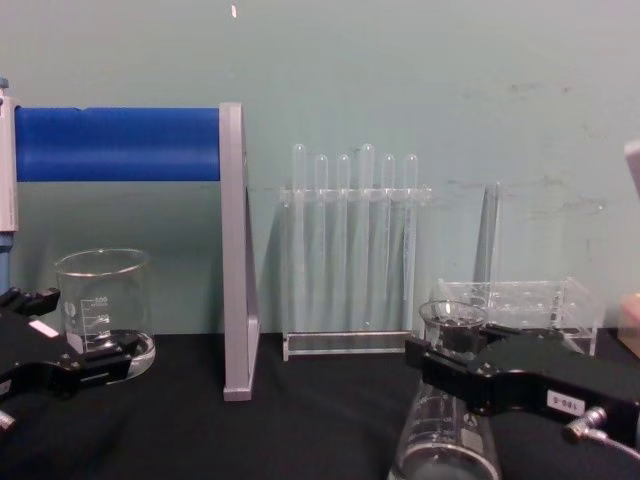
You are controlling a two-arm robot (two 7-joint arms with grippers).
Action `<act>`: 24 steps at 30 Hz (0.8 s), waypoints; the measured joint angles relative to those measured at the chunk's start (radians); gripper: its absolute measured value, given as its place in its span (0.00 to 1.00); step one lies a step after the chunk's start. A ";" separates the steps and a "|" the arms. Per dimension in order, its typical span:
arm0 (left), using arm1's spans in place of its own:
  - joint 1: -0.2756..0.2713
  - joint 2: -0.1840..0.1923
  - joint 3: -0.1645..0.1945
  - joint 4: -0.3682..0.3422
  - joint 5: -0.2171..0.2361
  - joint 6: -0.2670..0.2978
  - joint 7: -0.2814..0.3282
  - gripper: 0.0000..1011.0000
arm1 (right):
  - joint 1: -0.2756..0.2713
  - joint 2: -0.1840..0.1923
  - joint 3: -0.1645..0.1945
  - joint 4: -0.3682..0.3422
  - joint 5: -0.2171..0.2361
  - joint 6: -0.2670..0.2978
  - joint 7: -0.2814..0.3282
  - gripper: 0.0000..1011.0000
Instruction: Grasp the erlenmeyer flask with one hand, shake it three times, then place it back.
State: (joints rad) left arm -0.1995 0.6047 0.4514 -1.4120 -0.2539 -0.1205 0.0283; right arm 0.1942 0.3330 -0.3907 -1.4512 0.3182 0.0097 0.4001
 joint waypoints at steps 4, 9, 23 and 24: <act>0.000 0.000 0.000 0.000 0.000 0.000 0.000 0.99 | 0.000 0.000 0.000 0.000 0.000 0.000 0.000 0.45; 0.000 0.000 0.000 0.000 0.000 0.000 0.000 0.99 | -0.001 0.000 -0.001 0.002 -0.001 0.006 0.000 0.53; 0.000 0.000 0.000 0.000 0.000 0.000 0.000 0.99 | 0.000 0.000 0.000 0.002 -0.001 0.004 0.000 0.93; 0.000 0.000 0.000 0.000 0.000 0.000 0.000 0.99 | 0.000 0.000 0.000 0.002 -0.001 0.004 0.000 0.97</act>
State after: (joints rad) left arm -0.1996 0.6047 0.4514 -1.4120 -0.2539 -0.1205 0.0283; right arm 0.1940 0.3330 -0.3907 -1.4490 0.3174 0.0134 0.4003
